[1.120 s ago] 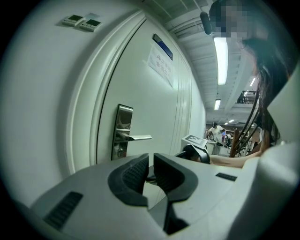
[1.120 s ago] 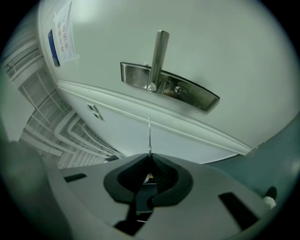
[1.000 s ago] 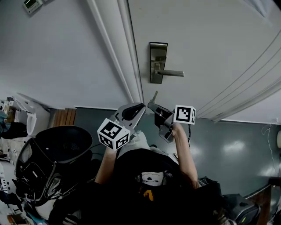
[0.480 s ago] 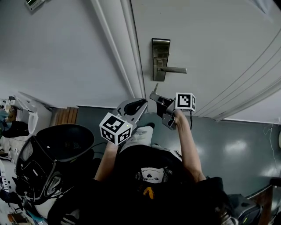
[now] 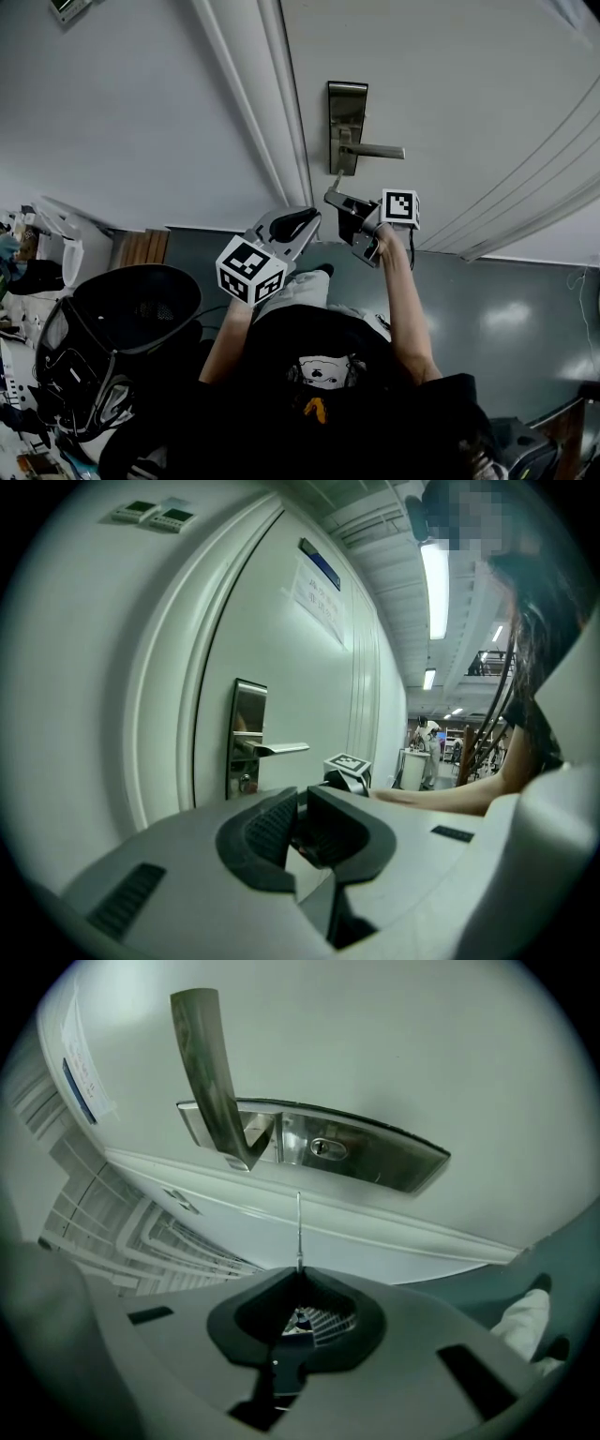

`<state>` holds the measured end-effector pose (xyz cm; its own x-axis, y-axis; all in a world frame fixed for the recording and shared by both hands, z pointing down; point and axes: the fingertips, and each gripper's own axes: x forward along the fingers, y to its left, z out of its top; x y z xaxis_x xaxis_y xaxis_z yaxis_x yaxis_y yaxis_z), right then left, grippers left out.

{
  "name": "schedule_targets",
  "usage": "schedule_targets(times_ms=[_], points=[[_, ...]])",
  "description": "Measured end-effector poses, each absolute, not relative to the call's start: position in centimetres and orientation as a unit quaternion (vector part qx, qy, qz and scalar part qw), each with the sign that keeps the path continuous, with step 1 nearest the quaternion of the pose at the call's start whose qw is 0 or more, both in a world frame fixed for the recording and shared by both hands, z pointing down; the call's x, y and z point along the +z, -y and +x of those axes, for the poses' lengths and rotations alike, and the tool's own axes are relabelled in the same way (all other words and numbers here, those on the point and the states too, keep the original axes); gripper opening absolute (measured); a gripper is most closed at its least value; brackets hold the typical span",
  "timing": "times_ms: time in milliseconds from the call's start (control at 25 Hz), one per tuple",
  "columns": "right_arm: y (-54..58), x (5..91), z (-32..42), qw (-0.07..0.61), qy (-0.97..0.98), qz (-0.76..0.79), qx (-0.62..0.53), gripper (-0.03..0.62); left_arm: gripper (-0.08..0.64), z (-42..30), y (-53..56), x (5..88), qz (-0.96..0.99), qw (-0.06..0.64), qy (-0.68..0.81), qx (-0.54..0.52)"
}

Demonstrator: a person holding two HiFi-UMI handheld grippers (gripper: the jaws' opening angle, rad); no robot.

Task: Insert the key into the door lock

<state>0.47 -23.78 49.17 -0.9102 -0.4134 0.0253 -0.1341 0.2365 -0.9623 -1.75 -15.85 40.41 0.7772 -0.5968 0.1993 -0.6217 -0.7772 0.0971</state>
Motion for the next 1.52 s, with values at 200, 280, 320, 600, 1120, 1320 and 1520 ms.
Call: schedule_targets(times_ms=[200, 280, 320, 600, 1120, 1320, 1520], points=[[25.2, 49.3, 0.5, 0.139, -0.778, -0.163, -0.591, 0.02, 0.037, -1.7, 16.4, 41.7, 0.94, 0.078, 0.321, 0.081], [25.7, 49.3, 0.6, 0.144, -0.779, -0.161, -0.589, 0.02, 0.037, -1.7, 16.6, 42.0, 0.94, 0.075, 0.322, 0.081], [25.9, 49.3, 0.6, 0.143, -0.78, -0.161, -0.587, 0.02, 0.037, -1.7, 16.7, 42.1, 0.941, 0.074, 0.321, 0.08], [26.3, 48.6, 0.5, 0.15, -0.786, -0.149, -0.581, 0.02, 0.037, -1.8, 16.8, 42.2, 0.943, 0.062, 0.32, 0.07], [28.1, 48.0, 1.0, 0.18, -0.772, -0.137, -0.594, 0.02, 0.037, -2.5, 17.7, 42.1, 0.942, 0.054, 0.328, 0.054], [28.3, 48.4, 0.6, 0.181, -0.768, -0.117, -0.604, 0.02, 0.037, -2.5, 18.6, 42.3, 0.941, 0.056, 0.328, 0.055], [29.4, 49.1, 1.0, 0.189, -0.76, -0.122, -0.609, 0.02, 0.037, -2.5, 19.4, 42.7, 0.941, 0.059, 0.327, 0.059]])
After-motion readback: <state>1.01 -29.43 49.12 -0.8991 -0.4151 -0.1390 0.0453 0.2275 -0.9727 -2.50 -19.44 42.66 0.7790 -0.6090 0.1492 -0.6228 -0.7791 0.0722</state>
